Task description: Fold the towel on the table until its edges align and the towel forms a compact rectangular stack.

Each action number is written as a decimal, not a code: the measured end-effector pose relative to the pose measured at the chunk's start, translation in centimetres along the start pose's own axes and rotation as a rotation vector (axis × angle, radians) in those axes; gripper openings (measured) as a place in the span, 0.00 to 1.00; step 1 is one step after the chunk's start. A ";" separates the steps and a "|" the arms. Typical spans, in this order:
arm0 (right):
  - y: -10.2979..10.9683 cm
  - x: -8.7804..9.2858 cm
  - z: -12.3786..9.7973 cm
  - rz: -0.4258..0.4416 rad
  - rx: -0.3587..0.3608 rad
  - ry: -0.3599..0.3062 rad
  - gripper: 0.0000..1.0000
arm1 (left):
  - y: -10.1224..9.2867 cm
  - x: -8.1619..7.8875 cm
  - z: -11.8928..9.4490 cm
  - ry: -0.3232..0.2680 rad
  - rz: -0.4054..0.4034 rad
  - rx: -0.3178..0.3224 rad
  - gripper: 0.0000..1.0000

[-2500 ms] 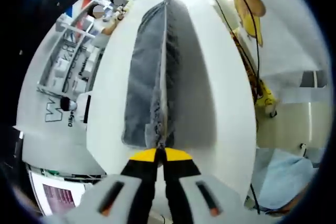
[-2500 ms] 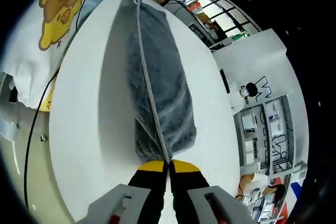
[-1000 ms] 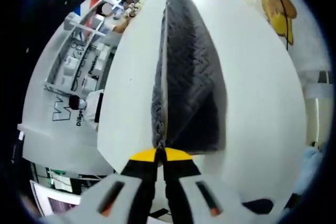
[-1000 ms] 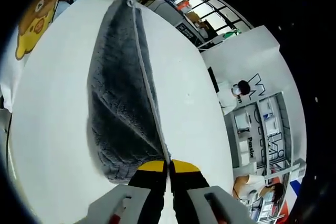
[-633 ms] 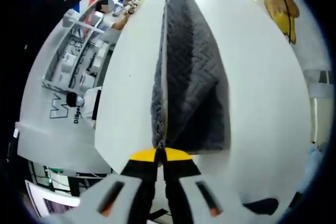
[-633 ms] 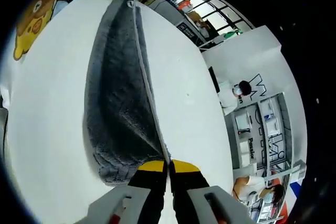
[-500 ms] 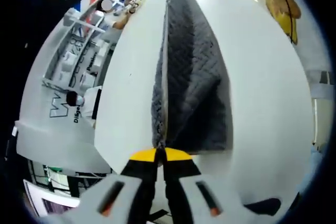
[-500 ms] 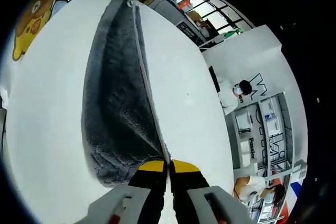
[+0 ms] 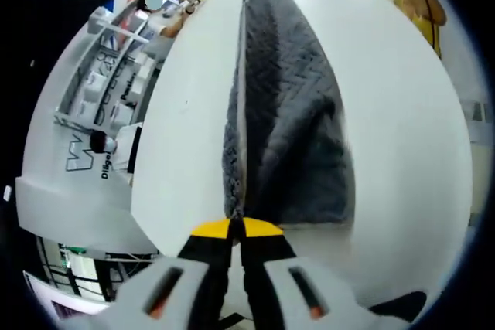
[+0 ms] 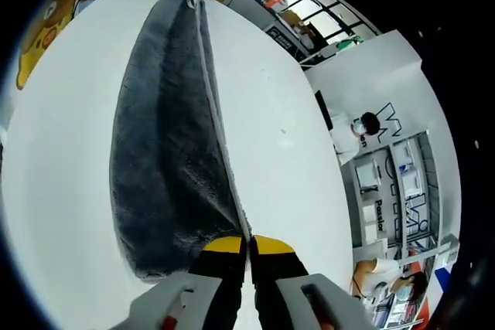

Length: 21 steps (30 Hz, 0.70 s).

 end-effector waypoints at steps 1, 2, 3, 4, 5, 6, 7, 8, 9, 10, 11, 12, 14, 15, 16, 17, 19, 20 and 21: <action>0.1 0.0 0.3 -0.001 -0.004 0.002 0.03 | 0.0 0.0 0.2 0.003 0.001 0.005 0.05; 0.1 0.1 0.6 -0.001 -0.010 0.003 0.03 | -0.1 0.0 0.5 0.008 0.005 0.012 0.05; 0.2 0.1 0.9 0.001 -0.018 0.003 0.03 | -0.1 0.1 0.7 0.014 0.009 0.019 0.05; 0.2 0.2 1.2 0.000 -0.021 0.004 0.03 | -0.1 0.1 1.0 0.017 0.010 0.025 0.05; 0.2 0.2 1.5 0.000 -0.024 0.006 0.03 | -0.1 0.1 1.2 0.019 0.011 0.030 0.05; 0.2 0.2 1.7 0.001 -0.030 0.007 0.03 | -0.1 0.1 1.4 0.021 0.011 0.033 0.05; 0.2 0.2 1.9 0.002 -0.032 0.007 0.03 | 0.0 0.2 1.6 0.023 0.009 0.036 0.05; 0.1 0.2 2.1 0.002 -0.032 0.007 0.03 | 0.0 0.3 1.8 0.024 0.009 0.038 0.05; 0.0 0.2 2.4 0.004 -0.033 0.007 0.03 | 0.1 0.3 1.9 0.026 0.008 0.039 0.05; 0.0 0.2 2.7 0.004 -0.038 0.008 0.03 | 0.1 0.3 2.1 0.029 0.008 0.041 0.05; -0.1 0.1 2.9 0.002 -0.038 0.007 0.03 | 0.1 0.3 2.3 0.033 0.009 0.043 0.05; -0.2 0.1 3.1 0.003 -0.039 0.007 0.03 | 0.2 0.4 2.5 0.037 0.010 0.044 0.05; -0.3 0.0 3.7 0.000 -0.043 0.011 0.03 | 0.3 0.4 2.9 0.042 0.011 0.049 0.05; -0.5 0.0 3.9 0.001 -0.044 0.011 0.03 | 0.4 0.5 3.1 0.044 0.010 0.050 0.05; -0.6 0.0 4.1 0.002 -0.046 0.010 0.03 | 0.5 0.5 3.2 0.046 0.009 0.050 0.05; -0.6 -0.1 4.2 0.004 -0.046 0.009 0.03 | 0.6 0.6 3.3 0.047 0.005 0.051 0.05; -0.9 -0.1 4.6 0.007 -0.047 0.007 0.03 | 0.8 0.6 3.6 0.049 0.002 0.053 0.05; -0.9 -0.2 4.8 0.007 -0.051 0.008 0.03 | 0.8 0.7 3.7 0.049 0.001 0.055 0.05; -1.0 -0.2 5.0 0.007 -0.052 0.009 0.03 | 0.9 0.7 3.8 0.049 -0.003 0.058 0.05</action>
Point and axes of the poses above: the point that each gripper's makers call its tool centre point, and the gripper's own axes: z roughly forward along the fingers, y roughly to its left, x roughly out of its underside, the point moved 7 cm from there along -z, roughly backward along the fingers, and after that the axes turned 4 degrees about y, right-handed, at the moved point
